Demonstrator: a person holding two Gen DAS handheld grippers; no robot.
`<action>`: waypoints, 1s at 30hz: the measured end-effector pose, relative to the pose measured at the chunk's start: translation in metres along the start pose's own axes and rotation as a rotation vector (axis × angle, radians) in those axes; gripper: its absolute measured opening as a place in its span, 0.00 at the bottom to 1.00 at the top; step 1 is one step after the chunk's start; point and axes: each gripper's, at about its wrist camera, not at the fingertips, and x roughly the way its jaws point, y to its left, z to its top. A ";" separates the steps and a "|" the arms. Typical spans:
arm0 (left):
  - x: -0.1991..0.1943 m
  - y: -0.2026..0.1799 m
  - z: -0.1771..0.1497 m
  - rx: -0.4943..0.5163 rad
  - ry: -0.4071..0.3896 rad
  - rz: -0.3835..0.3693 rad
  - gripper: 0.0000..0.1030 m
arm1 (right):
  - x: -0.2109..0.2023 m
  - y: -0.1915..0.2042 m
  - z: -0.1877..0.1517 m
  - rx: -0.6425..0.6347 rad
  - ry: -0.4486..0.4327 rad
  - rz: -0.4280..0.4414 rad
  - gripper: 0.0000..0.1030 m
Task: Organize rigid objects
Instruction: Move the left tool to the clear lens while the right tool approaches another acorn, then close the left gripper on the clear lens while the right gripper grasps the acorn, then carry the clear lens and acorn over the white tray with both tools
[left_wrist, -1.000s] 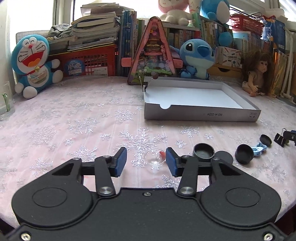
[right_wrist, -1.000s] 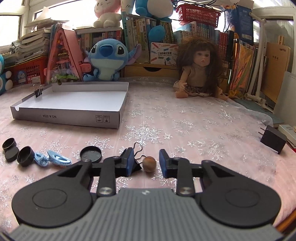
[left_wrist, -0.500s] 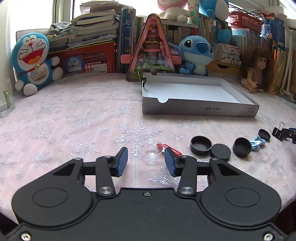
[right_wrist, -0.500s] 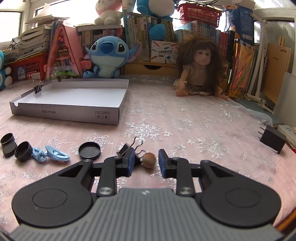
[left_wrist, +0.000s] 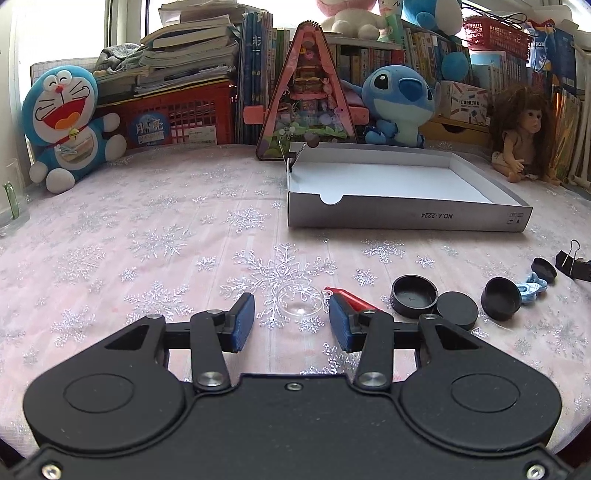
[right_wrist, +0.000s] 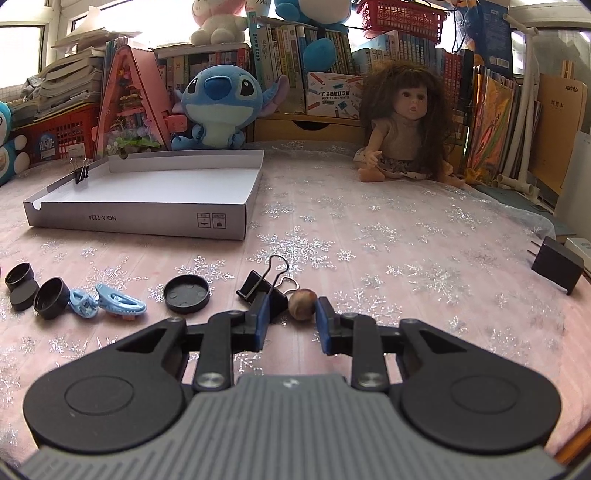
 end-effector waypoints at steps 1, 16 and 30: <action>0.001 -0.001 0.000 0.003 -0.002 0.003 0.41 | 0.000 0.000 0.000 0.001 0.000 0.000 0.32; 0.001 -0.002 0.002 0.001 -0.023 -0.002 0.26 | -0.007 -0.002 0.005 0.010 -0.037 -0.034 0.23; -0.001 0.002 0.009 -0.028 -0.023 -0.002 0.26 | 0.017 0.001 0.013 -0.018 -0.001 -0.020 0.24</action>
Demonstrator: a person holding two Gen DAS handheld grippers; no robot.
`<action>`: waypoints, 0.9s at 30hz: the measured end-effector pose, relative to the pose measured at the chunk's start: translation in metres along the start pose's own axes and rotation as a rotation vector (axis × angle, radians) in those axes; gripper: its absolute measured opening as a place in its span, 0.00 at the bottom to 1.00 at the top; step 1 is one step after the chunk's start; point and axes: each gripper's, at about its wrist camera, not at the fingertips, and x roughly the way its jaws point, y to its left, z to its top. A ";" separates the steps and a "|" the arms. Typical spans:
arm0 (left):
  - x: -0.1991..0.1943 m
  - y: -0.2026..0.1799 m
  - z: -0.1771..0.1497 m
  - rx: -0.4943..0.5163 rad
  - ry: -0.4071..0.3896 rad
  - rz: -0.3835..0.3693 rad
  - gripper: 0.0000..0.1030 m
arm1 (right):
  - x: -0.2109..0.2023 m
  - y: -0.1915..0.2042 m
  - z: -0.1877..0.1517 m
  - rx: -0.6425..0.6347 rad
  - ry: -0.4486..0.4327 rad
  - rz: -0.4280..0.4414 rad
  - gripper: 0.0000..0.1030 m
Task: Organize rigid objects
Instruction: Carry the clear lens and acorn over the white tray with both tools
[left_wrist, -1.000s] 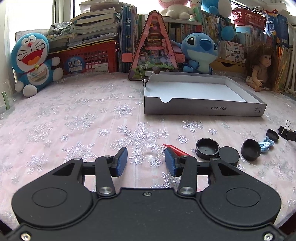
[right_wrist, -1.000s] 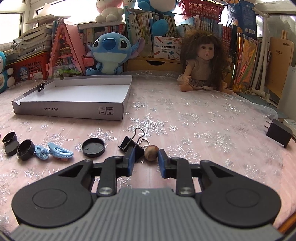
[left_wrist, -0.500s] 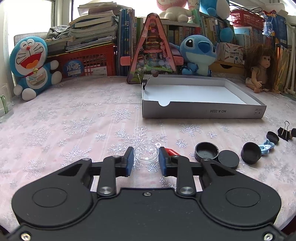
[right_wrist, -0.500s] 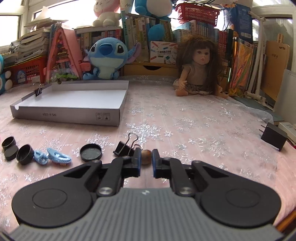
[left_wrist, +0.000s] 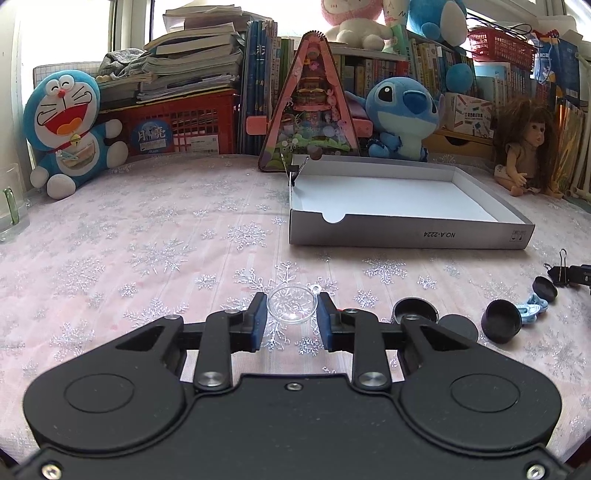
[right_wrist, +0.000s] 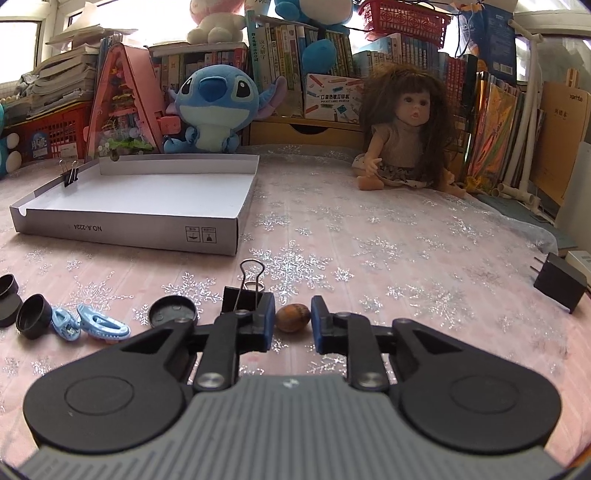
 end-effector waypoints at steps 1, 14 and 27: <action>0.000 0.001 0.001 -0.004 -0.001 -0.001 0.26 | 0.000 0.000 0.001 0.002 0.001 0.000 0.24; -0.002 -0.002 0.010 0.009 -0.016 -0.014 0.26 | 0.000 -0.004 0.003 0.020 0.025 0.002 0.24; 0.001 -0.003 0.049 -0.018 -0.038 -0.063 0.26 | -0.022 0.010 0.039 -0.013 -0.075 0.054 0.24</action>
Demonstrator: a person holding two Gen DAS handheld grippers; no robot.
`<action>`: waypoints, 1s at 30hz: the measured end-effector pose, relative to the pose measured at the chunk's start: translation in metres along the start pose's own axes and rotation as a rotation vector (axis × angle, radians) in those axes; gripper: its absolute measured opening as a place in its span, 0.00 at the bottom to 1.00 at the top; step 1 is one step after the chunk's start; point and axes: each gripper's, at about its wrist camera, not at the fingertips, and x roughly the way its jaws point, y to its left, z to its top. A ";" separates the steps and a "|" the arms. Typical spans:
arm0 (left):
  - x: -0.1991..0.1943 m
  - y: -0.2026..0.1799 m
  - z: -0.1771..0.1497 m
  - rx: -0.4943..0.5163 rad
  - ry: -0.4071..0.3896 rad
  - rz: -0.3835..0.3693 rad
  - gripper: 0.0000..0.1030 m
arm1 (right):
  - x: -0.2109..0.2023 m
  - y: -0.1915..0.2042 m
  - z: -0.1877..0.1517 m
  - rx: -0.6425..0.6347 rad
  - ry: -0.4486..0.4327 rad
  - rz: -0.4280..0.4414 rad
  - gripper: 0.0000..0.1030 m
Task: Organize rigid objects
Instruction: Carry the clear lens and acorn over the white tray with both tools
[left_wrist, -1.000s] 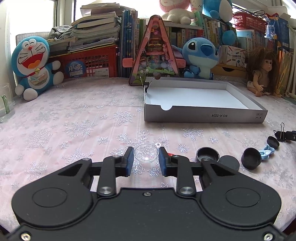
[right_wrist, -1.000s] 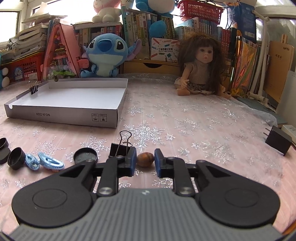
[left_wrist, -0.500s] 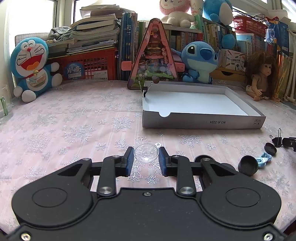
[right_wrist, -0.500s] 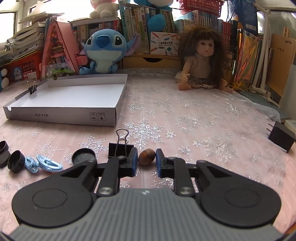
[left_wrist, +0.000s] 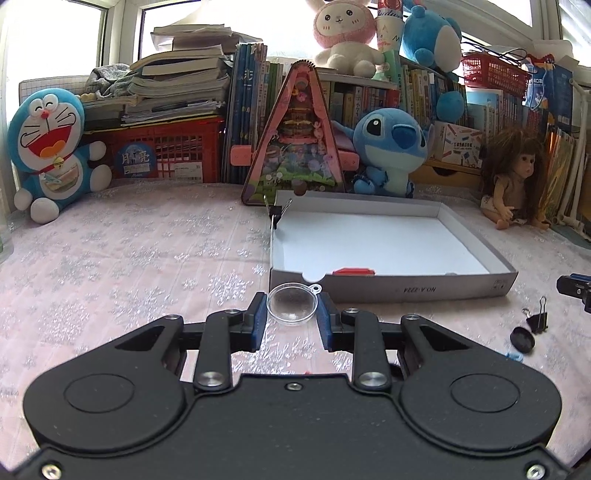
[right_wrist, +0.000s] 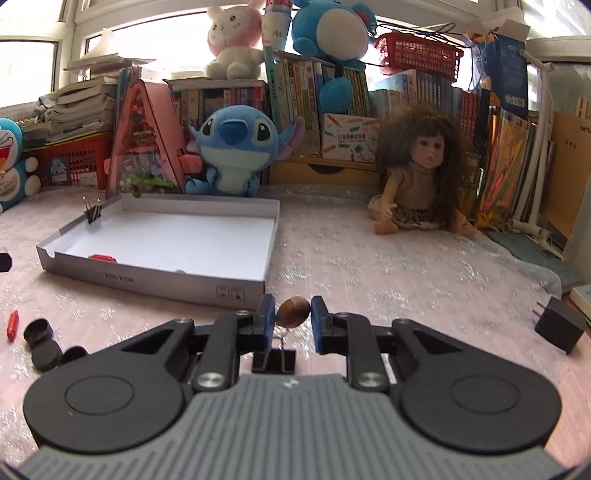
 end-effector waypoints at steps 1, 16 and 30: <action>0.002 0.000 0.004 -0.003 0.002 -0.006 0.26 | 0.001 0.002 0.003 0.004 -0.002 0.008 0.24; 0.063 -0.007 0.059 -0.079 0.121 -0.089 0.26 | 0.058 0.014 0.049 0.152 0.125 0.148 0.24; 0.139 -0.013 0.077 -0.083 0.332 -0.095 0.26 | 0.119 0.022 0.072 0.201 0.339 0.186 0.24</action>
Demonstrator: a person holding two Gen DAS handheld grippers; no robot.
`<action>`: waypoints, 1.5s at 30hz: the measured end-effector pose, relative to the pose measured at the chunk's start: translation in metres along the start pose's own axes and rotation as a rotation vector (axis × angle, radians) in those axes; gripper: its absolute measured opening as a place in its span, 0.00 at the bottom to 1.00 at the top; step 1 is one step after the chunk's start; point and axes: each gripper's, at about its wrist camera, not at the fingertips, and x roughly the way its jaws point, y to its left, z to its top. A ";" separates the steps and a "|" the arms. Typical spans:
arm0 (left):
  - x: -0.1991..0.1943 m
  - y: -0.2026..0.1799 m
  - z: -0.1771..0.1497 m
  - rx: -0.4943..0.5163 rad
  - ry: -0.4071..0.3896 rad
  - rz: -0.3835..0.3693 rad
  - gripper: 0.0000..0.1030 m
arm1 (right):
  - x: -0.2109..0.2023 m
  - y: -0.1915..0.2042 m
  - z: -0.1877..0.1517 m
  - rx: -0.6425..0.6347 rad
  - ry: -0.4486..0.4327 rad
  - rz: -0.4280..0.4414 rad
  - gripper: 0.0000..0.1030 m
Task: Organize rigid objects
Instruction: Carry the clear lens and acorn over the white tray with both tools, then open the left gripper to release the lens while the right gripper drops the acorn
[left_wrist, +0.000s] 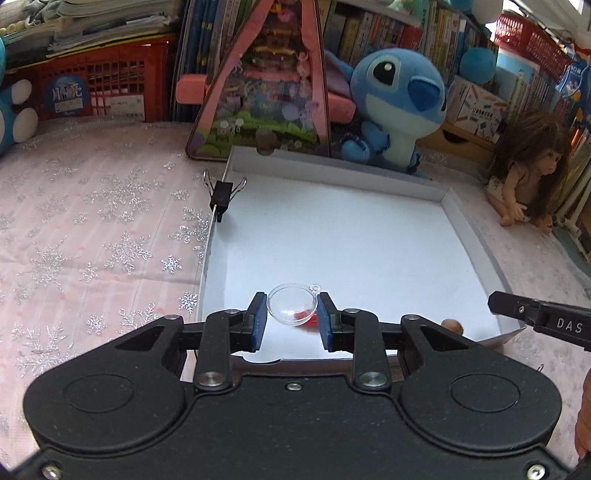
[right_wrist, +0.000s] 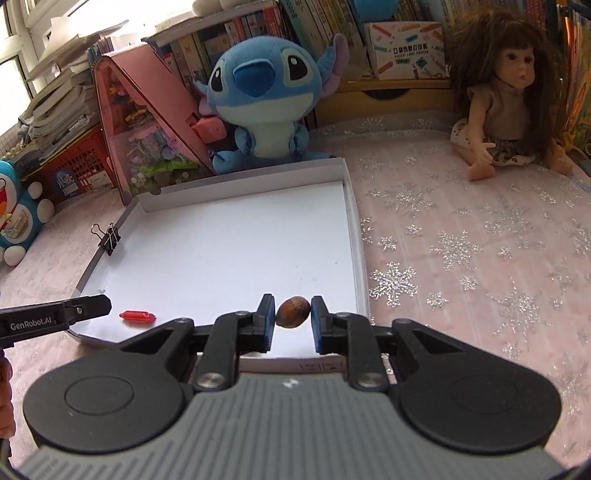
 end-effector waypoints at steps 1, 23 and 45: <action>0.003 0.000 0.000 0.005 0.008 0.005 0.26 | 0.002 0.000 0.001 0.000 0.007 -0.003 0.24; 0.020 -0.008 -0.004 0.035 0.040 0.042 0.29 | 0.025 0.006 0.001 -0.007 0.104 -0.020 0.25; -0.034 -0.027 -0.030 0.111 -0.134 0.029 0.64 | -0.015 0.005 -0.014 -0.053 -0.029 0.025 0.55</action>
